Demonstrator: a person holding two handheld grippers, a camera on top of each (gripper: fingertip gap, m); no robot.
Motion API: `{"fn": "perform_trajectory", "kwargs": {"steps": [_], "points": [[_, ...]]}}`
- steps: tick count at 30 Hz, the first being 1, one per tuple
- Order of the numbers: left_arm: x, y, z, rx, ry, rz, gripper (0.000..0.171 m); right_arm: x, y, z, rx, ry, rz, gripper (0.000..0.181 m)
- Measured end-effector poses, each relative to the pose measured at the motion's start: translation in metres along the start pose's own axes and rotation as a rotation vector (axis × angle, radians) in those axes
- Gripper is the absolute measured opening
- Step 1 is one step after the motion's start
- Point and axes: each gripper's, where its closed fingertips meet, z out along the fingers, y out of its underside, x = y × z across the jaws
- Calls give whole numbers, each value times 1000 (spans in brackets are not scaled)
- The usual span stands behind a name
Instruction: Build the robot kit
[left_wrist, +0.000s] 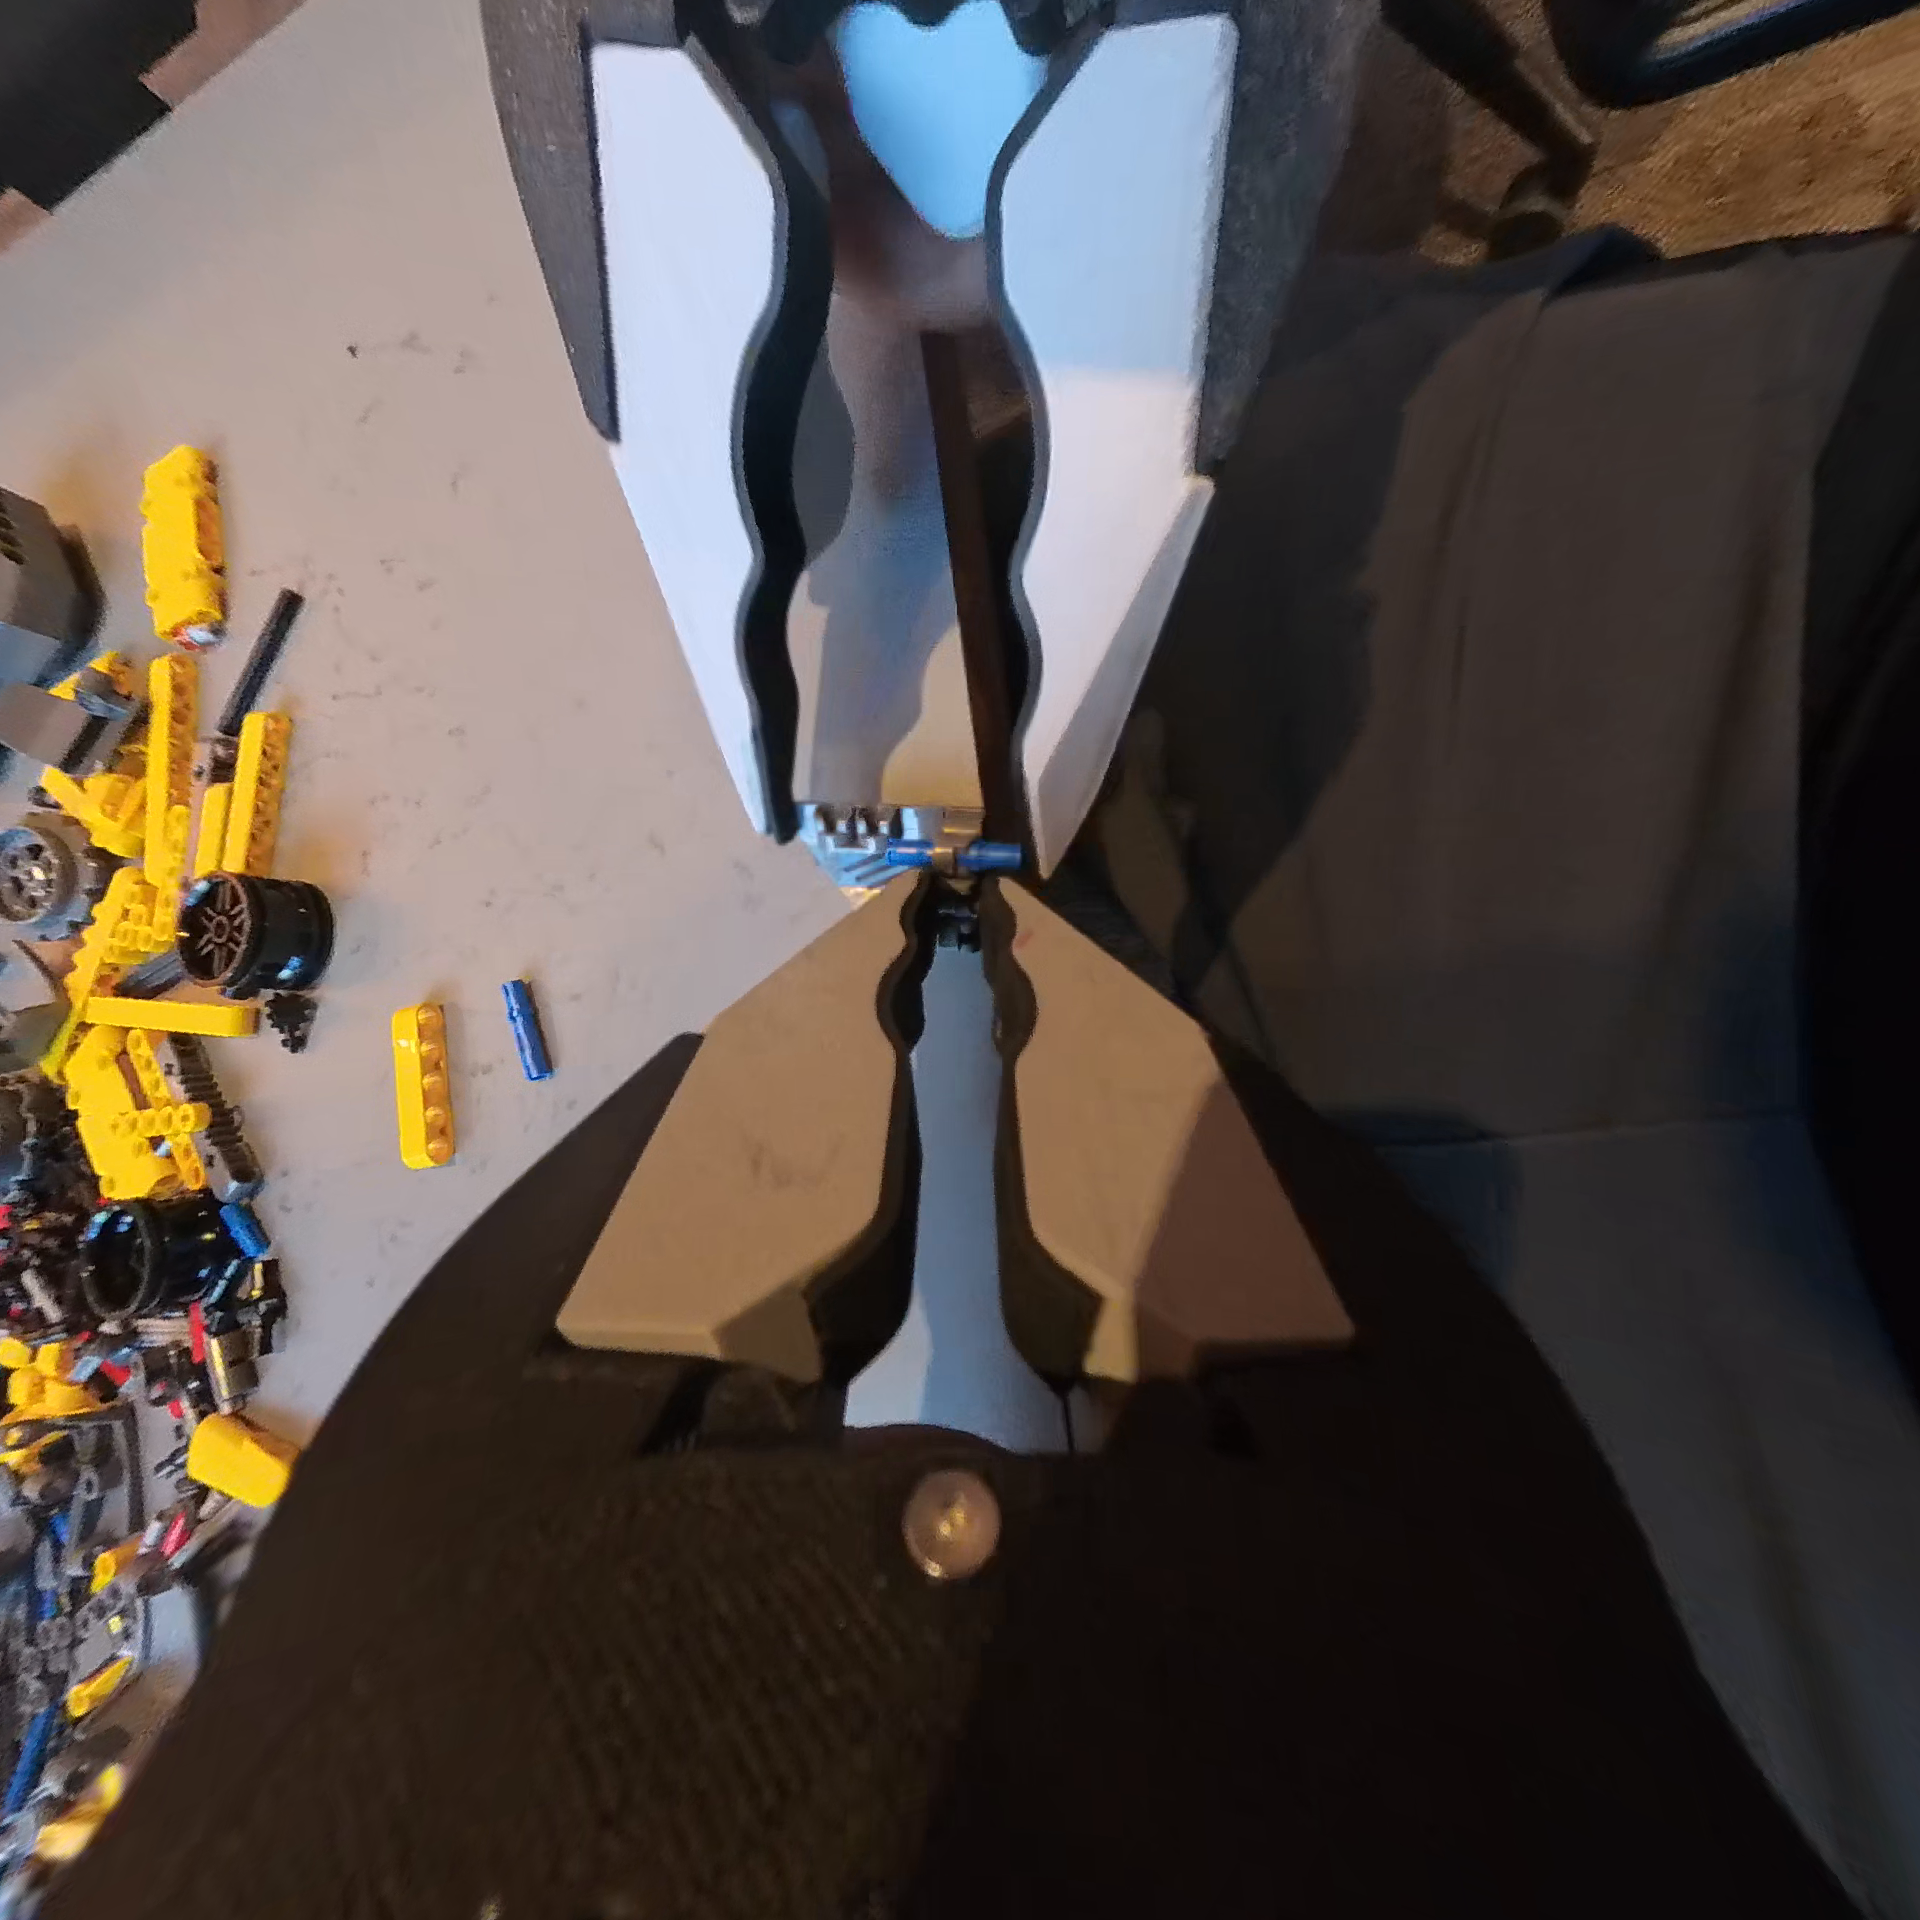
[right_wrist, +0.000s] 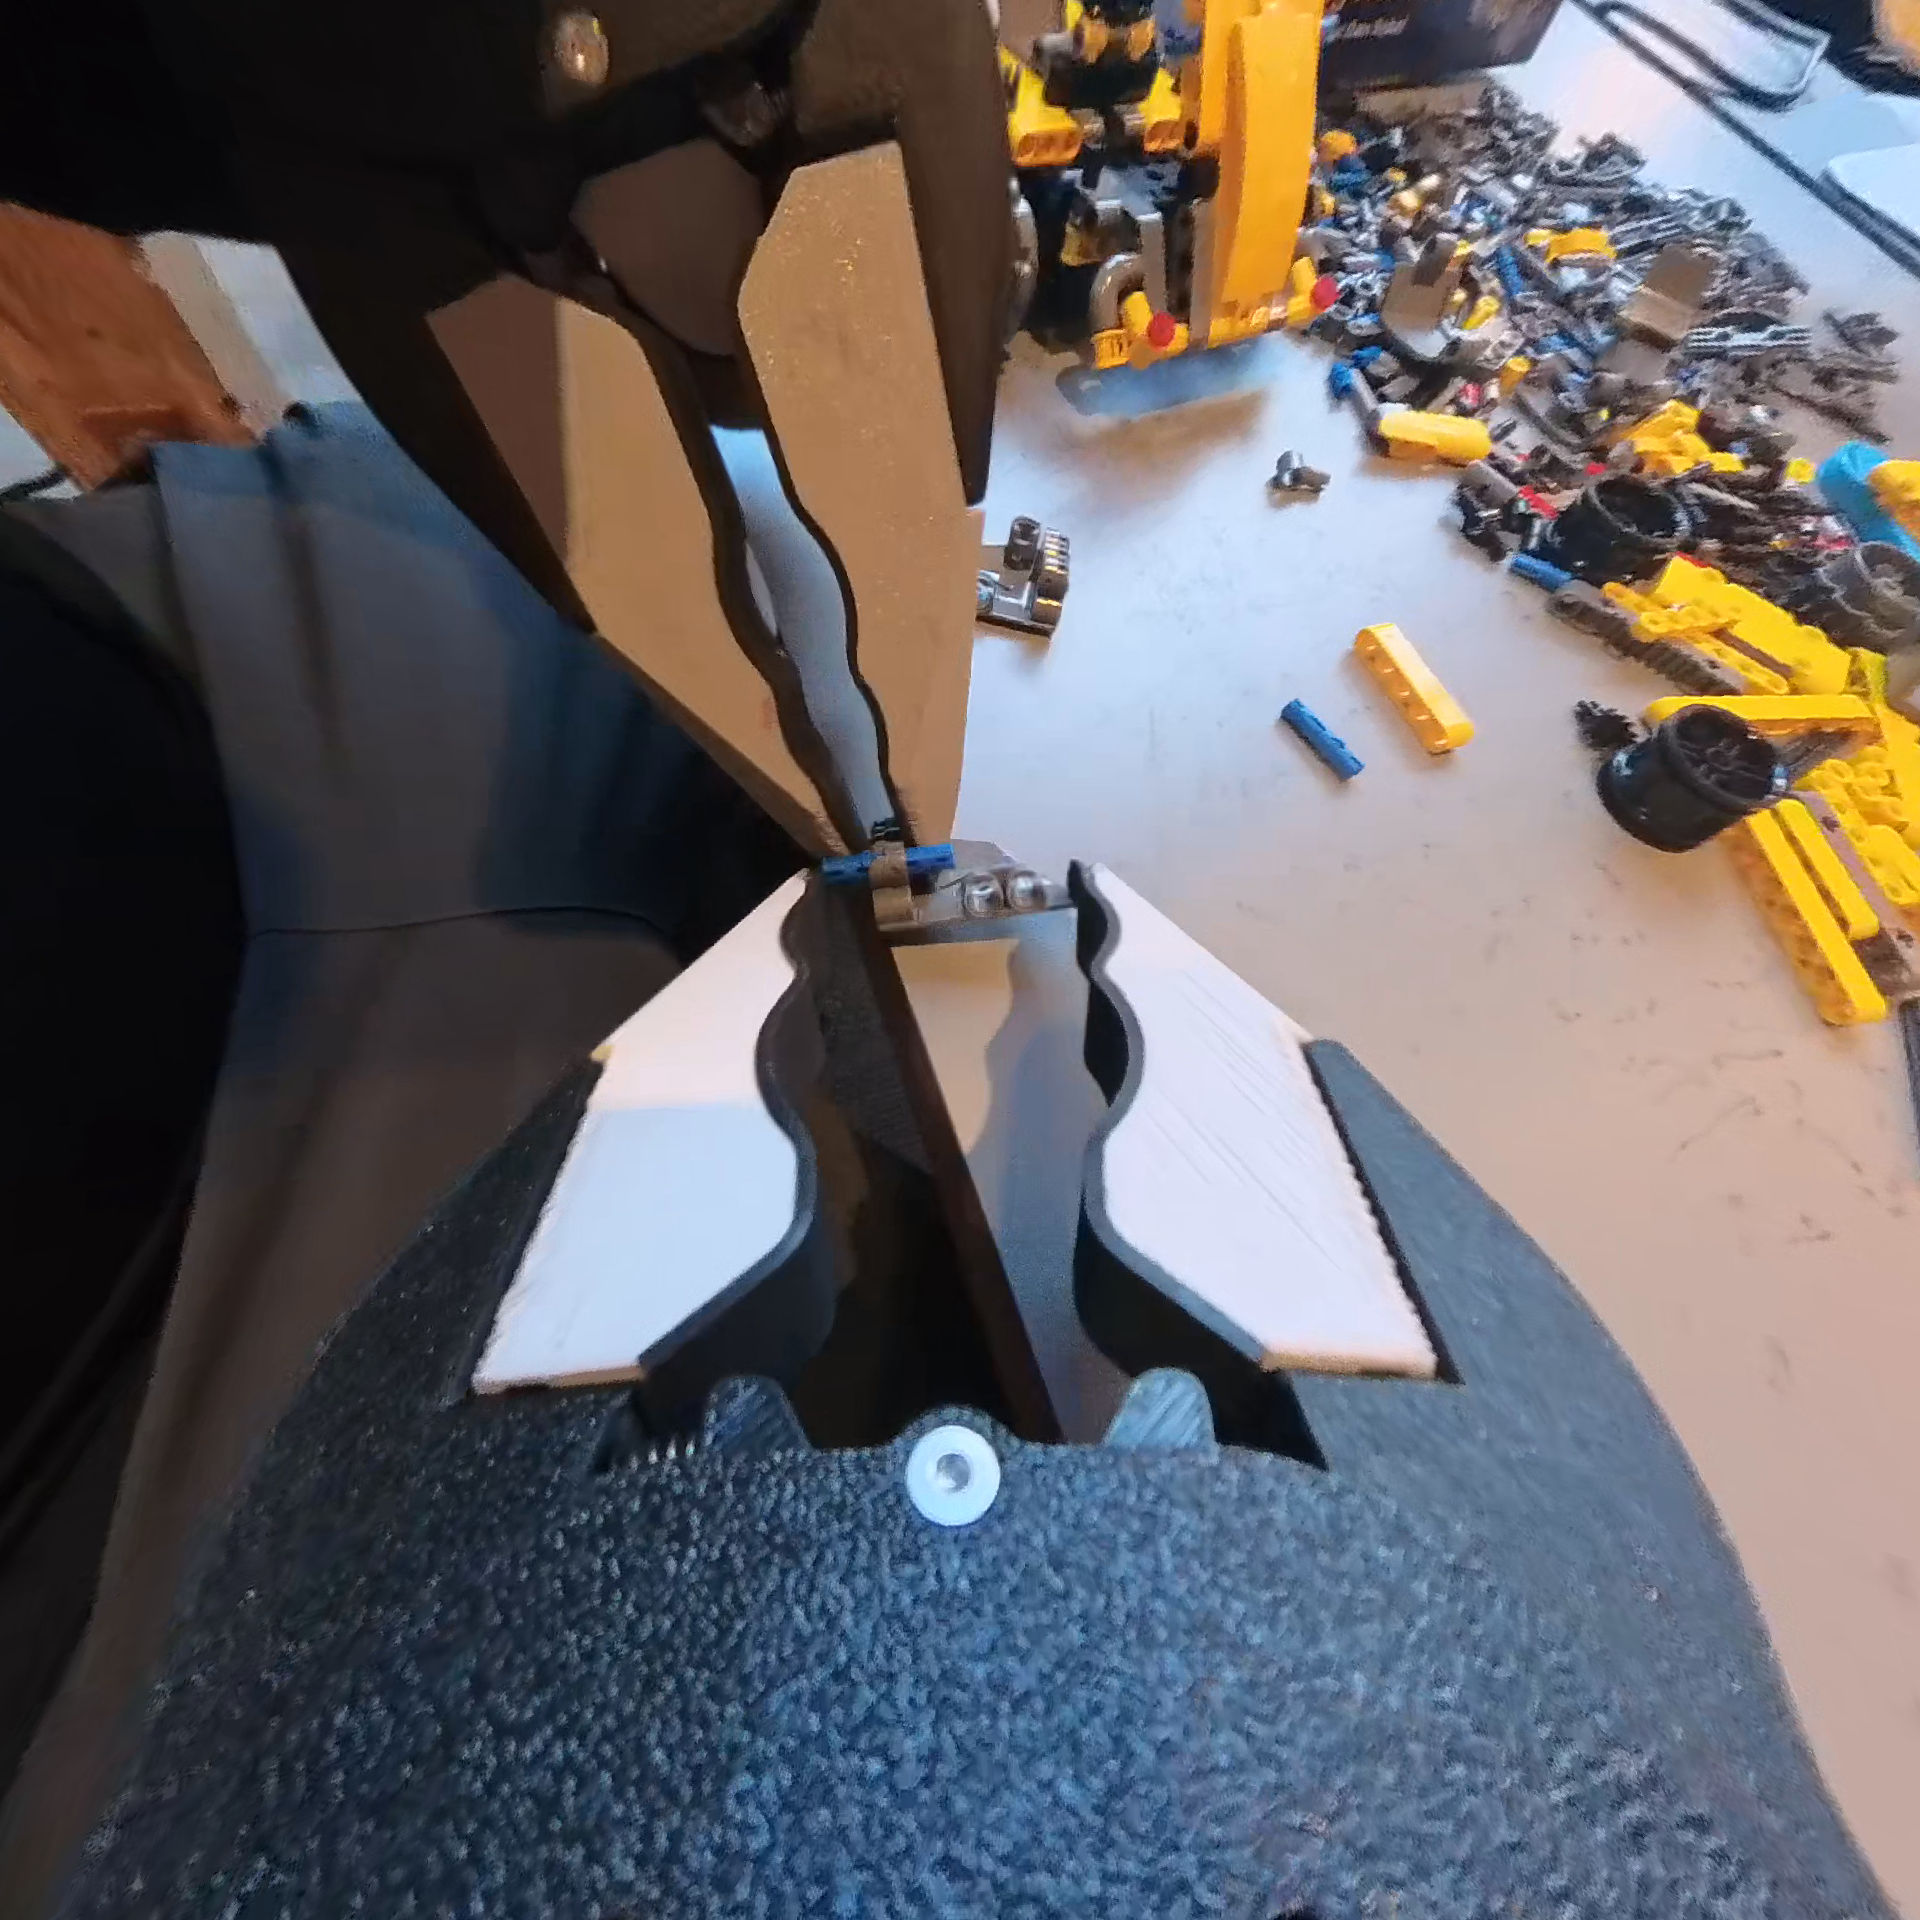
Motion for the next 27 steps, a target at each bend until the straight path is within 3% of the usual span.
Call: {"fn": "perform_trajectory", "kwargs": {"steps": [5,9,11,13,14,15,18,22,27], "points": [[0,-2,0,22,-85,148,6,-3,-5,-9,68,-42,99,55],[-9,-2,-1,8,-159,218,6,2,-9,-12,72,-4,53,57],[-14,4,-2,-43,-190,263,6,15,-18,-21,111,76,39,73],[-13,6,-2,-76,-178,318,6,31,-23,-30,151,157,62,70],[-13,5,-2,-80,-163,334,6,35,-20,-30,138,163,82,60],[-14,3,-3,-85,-146,339,6,35,-12,-27,90,137,97,50],[-20,5,-2,-116,-78,365,8,27,3,-14,-16,67,82,51],[-34,4,-3,-120,-86,356,38,30,8,-8,-67,110,72,58],[-39,2,-40,-66,-161,218,52,25,9,-13,-55,118,60,58]]}}
